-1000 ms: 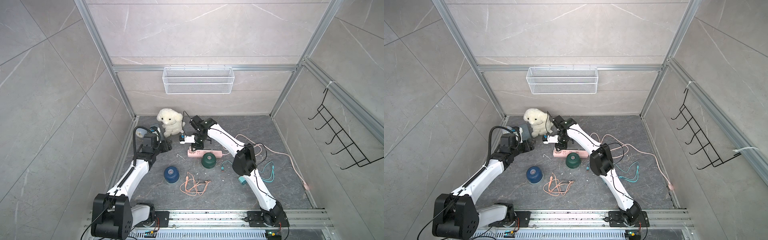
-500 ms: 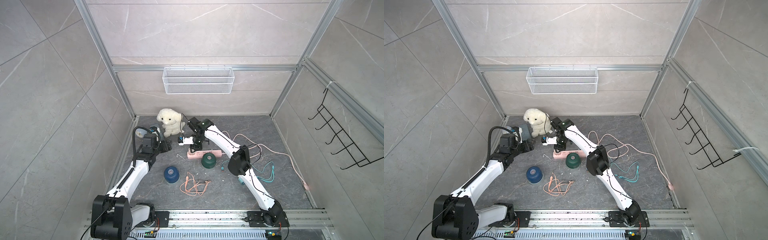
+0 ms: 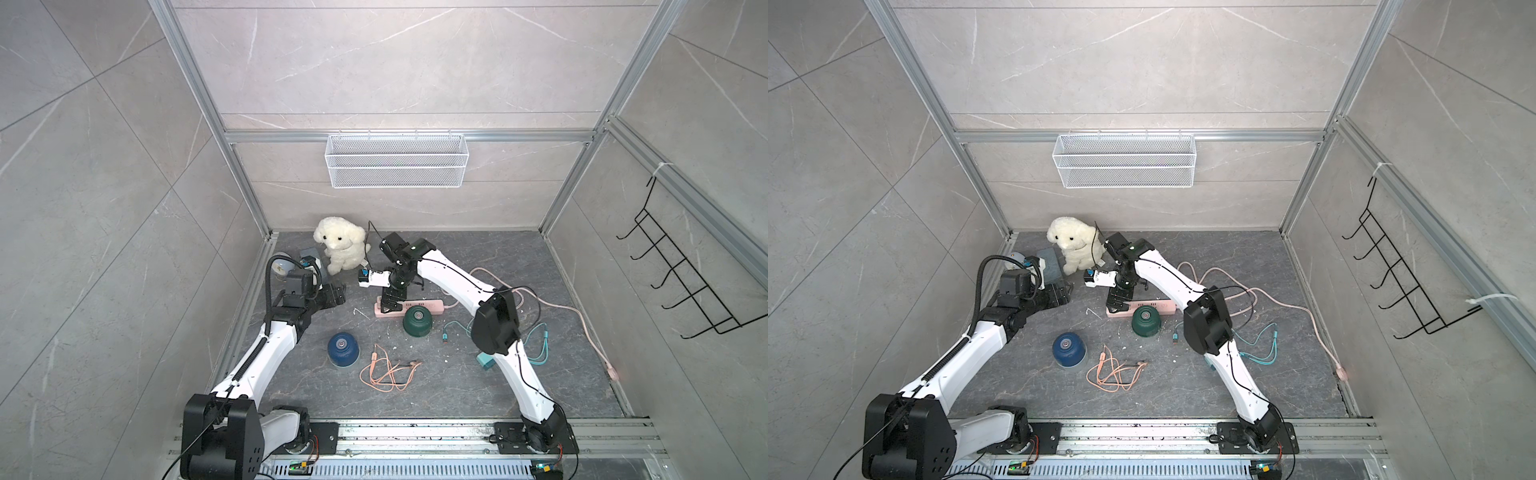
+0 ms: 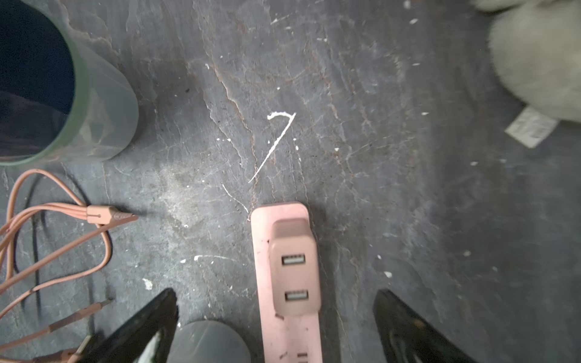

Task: Charge the cordless meat grinders
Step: Insert the plug into the socket, then pick up the charging cable from the center of the board.

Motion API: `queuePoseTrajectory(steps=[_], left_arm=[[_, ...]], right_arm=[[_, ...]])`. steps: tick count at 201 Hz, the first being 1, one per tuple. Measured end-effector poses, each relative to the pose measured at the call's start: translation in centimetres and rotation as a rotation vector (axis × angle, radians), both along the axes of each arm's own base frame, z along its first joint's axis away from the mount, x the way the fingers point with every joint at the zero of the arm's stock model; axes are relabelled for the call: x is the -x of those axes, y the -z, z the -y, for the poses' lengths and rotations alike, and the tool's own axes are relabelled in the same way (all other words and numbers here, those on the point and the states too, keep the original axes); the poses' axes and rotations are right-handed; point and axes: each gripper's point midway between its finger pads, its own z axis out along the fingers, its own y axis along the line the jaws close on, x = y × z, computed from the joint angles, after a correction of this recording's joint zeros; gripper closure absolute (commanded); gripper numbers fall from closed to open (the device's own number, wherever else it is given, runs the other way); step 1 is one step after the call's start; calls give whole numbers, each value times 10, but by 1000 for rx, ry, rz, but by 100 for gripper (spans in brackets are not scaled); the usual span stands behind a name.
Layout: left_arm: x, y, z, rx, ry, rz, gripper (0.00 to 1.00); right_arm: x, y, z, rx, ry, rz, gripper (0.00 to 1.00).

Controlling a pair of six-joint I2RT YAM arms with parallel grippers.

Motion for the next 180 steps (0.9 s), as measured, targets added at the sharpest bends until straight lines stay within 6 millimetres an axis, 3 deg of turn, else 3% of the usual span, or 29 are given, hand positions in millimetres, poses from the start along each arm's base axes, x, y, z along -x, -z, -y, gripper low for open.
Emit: queuePoseTrajectory(steps=[45, 79, 111, 126, 148, 180], left_arm=[[6, -25, 1, 23, 4, 69, 12], [12, -33, 14, 36, 38, 88, 13], [28, -33, 44, 33, 128, 74, 13], [38, -32, 59, 26, 173, 63, 14], [61, -28, 86, 2, 254, 38, 14], [93, -26, 117, -13, 359, 16, 16]], right_arm=[[18, -70, 28, -227, 185, 138, 0], [33, -108, 42, -408, 327, 47, 0], [49, -104, 59, -445, 481, -53, 0], [68, -97, 62, -457, 507, -39, 0], [105, -83, 92, -431, 599, -18, 0], [105, -101, 125, -469, 760, 58, 0]])
